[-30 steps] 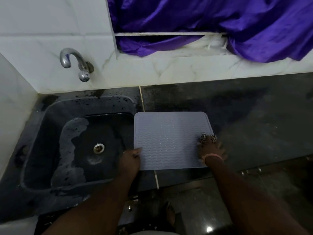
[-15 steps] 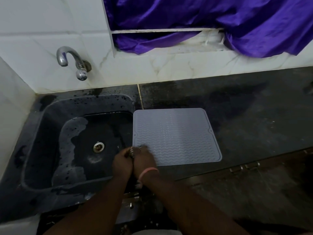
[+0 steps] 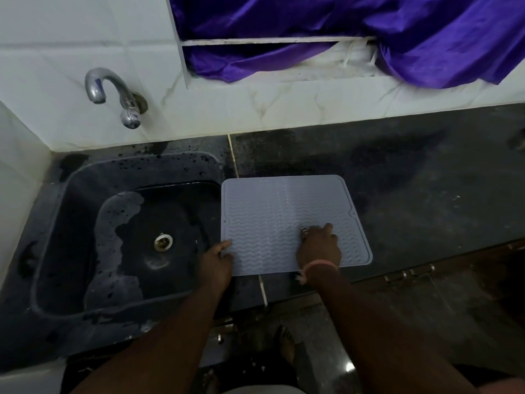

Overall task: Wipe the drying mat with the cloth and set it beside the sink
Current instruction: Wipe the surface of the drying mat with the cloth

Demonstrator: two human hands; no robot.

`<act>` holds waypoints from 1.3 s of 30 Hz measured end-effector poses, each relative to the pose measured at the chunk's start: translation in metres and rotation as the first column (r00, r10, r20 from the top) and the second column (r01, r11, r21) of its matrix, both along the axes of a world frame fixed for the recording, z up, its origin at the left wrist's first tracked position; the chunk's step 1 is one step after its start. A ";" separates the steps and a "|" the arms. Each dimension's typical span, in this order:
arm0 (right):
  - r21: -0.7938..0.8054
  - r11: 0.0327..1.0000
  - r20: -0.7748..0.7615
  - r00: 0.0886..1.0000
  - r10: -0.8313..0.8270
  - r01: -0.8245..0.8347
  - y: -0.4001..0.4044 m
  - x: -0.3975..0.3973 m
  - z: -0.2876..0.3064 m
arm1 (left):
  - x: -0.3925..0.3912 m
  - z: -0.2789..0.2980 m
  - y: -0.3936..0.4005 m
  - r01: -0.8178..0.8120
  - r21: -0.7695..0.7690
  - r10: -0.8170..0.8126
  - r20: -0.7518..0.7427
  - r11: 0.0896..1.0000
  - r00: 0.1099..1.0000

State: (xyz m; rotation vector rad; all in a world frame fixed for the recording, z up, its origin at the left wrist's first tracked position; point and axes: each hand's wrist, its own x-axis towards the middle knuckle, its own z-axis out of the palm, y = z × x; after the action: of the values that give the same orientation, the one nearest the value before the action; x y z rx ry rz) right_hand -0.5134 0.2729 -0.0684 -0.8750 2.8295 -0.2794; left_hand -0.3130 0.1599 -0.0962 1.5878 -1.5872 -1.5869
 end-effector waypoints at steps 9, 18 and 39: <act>0.020 0.982 0.093 0.978 0.186 -0.188 -0.048 0.087 -0.005 | 0.004 -0.005 -0.005 -0.042 0.054 0.044 -0.038 0.998 0.998; -0.265 0.947 0.287 0.923 0.257 -0.181 -0.035 0.060 0.001 | -0.005 -0.006 -0.015 -0.101 0.089 0.108 -0.078 0.991 0.991; -0.256 0.944 0.454 0.835 0.309 -0.210 -0.046 0.075 -0.005 | -0.008 -0.018 -0.015 -0.119 0.039 0.120 -0.026 0.992 0.992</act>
State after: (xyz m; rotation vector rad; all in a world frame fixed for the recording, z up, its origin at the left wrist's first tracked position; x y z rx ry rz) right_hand -0.4387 0.2269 -0.0731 -1.0421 2.2086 -0.6491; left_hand -0.3215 0.1446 -0.1141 1.6399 -1.4275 -1.5764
